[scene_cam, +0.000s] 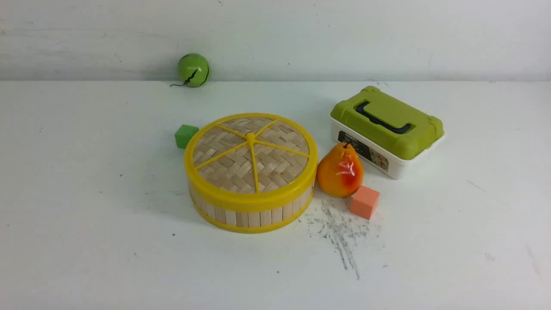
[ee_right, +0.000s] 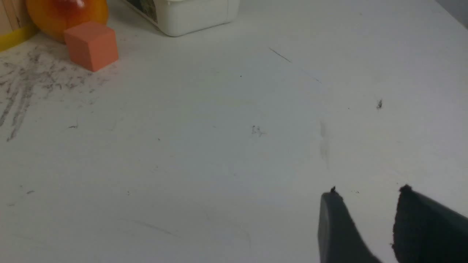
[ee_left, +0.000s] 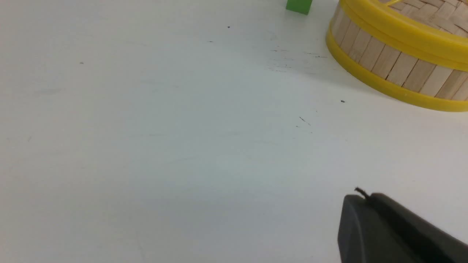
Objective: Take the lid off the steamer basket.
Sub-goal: Use the left arm to lift the lid of the steamer
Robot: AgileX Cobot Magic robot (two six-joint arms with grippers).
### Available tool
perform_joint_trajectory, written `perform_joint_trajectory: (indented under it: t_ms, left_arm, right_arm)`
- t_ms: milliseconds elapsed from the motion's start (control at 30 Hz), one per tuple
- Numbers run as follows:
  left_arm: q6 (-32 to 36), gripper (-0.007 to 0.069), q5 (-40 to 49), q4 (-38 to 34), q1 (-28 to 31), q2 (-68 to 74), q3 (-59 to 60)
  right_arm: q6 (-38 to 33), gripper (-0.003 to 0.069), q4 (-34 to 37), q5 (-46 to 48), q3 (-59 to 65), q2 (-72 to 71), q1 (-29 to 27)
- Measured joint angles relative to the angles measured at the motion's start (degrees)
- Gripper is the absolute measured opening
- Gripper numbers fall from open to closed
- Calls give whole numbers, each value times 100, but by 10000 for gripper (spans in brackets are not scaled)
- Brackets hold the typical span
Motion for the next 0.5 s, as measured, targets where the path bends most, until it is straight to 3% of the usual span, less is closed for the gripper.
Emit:
perform_joint_trajectory:
  t_ms: [500]
  left_arm:
    - [0, -1, -2, 0, 0, 0, 0]
  right_arm:
    - [0, 240, 0, 0, 0, 0, 0]
